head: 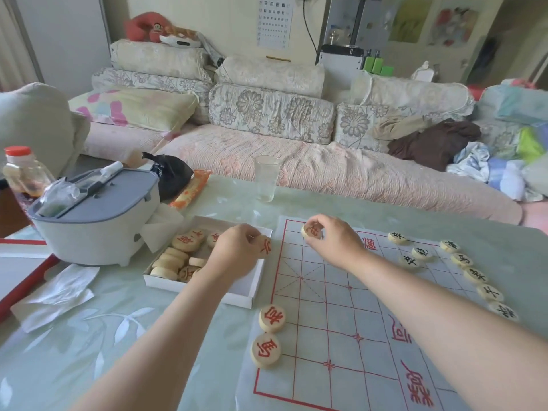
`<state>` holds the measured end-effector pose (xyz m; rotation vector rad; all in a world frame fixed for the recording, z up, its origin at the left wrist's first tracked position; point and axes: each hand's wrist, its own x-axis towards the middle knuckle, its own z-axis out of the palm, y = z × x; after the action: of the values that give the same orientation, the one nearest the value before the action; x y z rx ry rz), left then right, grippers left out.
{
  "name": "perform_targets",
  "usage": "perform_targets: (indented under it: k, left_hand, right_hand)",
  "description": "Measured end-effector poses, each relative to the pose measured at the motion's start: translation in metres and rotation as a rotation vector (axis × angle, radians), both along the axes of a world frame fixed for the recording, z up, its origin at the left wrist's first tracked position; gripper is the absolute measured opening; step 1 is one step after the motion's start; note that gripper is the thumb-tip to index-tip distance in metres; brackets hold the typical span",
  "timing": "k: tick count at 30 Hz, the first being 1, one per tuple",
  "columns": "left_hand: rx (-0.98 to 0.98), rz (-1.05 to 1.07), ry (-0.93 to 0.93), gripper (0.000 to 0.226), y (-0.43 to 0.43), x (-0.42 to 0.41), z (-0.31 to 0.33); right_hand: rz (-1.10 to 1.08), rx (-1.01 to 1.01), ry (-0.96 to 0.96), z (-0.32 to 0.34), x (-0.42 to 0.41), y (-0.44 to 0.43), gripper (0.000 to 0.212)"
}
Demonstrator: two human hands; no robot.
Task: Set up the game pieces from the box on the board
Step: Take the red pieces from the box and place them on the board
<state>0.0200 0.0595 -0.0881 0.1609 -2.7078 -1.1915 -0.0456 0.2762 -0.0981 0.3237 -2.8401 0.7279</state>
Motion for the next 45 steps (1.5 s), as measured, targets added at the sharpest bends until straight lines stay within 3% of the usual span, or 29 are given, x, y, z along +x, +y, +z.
perform_targets:
  k: [7, 19, 25, 30, 37, 41, 45]
  left_hand:
    - [0.22, 0.006, -0.061, 0.025, 0.027, -0.025, -0.005]
    - [0.374, 0.017, -0.107, 0.021, 0.034, -0.036, -0.015]
    - [0.431, -0.034, -0.116, 0.017, 0.046, -0.027, -0.01]
    - [0.418, -0.093, -0.094, 0.026, 0.061, -0.013, -0.006]
    - [0.303, -0.226, -0.114, 0.02, 0.077, 0.013, -0.003]
    - [-0.201, -0.361, -0.044, 0.016, 0.069, 0.03, -0.003]
    - [-0.473, -0.434, -0.128, 0.02, 0.056, 0.043, -0.001]
  right_hand:
    - [-0.211, 0.057, -0.092, -0.015, -0.035, 0.04, 0.029]
    - [-0.154, 0.106, -0.093, -0.022, -0.051, 0.035, 0.014]
    - [0.033, -0.099, -0.011, -0.008, -0.019, 0.027, 0.018]
    - [0.201, -0.234, -0.104, 0.011, 0.044, 0.015, 0.023]
    - [0.189, -0.223, -0.067, 0.014, 0.088, 0.038, 0.019]
    - [0.063, -0.133, -0.048, 0.006, 0.093, 0.072, 0.02]
    - [-0.076, -0.025, -0.108, -0.005, 0.095, 0.1, 0.024]
